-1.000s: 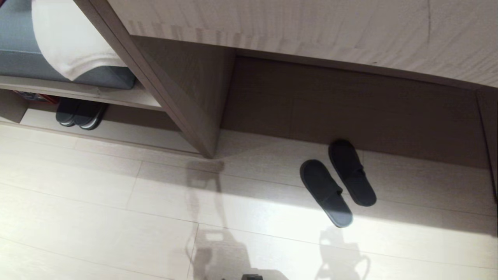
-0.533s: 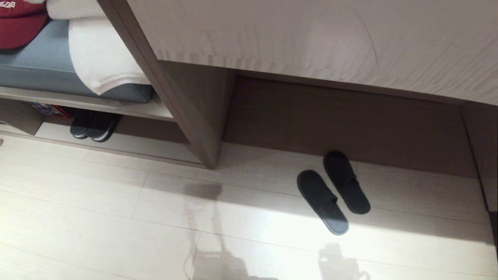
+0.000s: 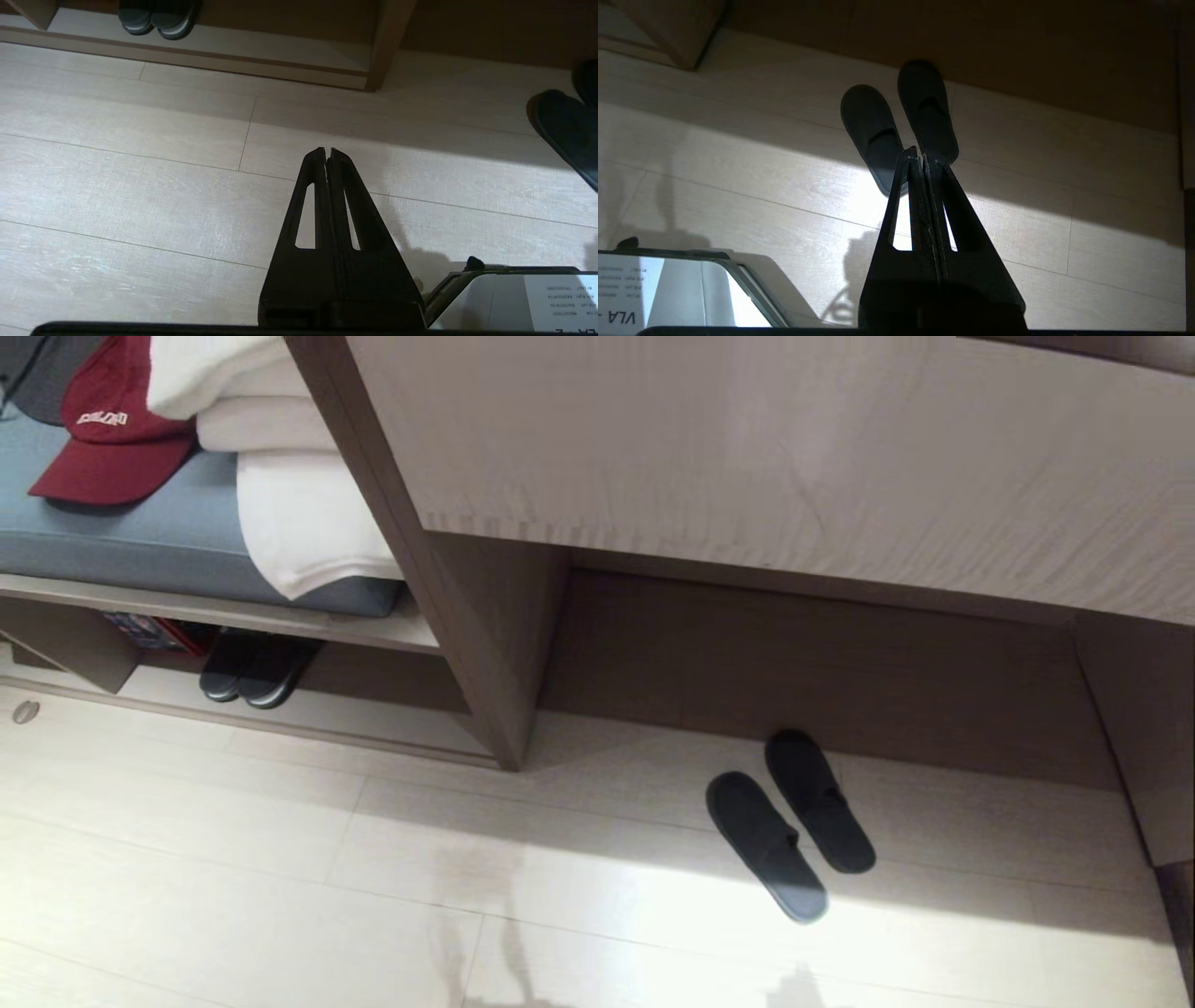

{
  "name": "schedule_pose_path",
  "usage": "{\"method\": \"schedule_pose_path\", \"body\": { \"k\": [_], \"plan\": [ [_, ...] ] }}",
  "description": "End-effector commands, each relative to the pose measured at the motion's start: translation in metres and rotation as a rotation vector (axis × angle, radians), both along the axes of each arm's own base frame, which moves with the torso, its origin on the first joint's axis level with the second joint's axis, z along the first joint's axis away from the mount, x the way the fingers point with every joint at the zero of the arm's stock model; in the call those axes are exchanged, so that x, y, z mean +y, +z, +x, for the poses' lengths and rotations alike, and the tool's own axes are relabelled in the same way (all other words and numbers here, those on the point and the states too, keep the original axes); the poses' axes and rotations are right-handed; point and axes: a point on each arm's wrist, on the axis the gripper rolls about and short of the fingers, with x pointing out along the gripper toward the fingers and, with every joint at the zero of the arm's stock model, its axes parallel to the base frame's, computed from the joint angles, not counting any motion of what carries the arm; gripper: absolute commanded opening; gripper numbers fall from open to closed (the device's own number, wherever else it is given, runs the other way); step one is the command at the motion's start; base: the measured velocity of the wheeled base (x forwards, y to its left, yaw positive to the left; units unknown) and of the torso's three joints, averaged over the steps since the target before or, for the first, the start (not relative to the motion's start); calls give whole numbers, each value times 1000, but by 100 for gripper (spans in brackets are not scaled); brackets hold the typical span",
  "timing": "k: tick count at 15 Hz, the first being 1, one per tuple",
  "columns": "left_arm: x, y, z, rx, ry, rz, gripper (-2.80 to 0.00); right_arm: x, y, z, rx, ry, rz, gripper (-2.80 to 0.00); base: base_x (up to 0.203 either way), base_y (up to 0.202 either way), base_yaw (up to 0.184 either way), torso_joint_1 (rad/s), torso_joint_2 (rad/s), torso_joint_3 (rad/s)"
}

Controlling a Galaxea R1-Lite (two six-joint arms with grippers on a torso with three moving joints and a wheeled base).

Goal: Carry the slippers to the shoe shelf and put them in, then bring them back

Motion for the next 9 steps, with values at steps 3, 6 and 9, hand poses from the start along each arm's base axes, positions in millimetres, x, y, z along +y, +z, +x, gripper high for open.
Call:
{"method": "schedule_pose_path", "body": {
  "k": [3, 6, 9],
  "plan": [
    [0, 0, 0, 1, 0, -1, -280, 0, 0, 0, -3, 0, -1, -280, 0, 0, 0, 4, 0, 205],
    [0, 0, 0, 1, 0, -1, -280, 0, 0, 0, -3, 0, -1, -280, 0, 0, 0, 1, 0, 203],
    [0, 0, 0, 1, 0, -1, -280, 0, 0, 0, -3, 1, -1, -280, 0, 0, 0, 3, -1, 206]
  ]
}}
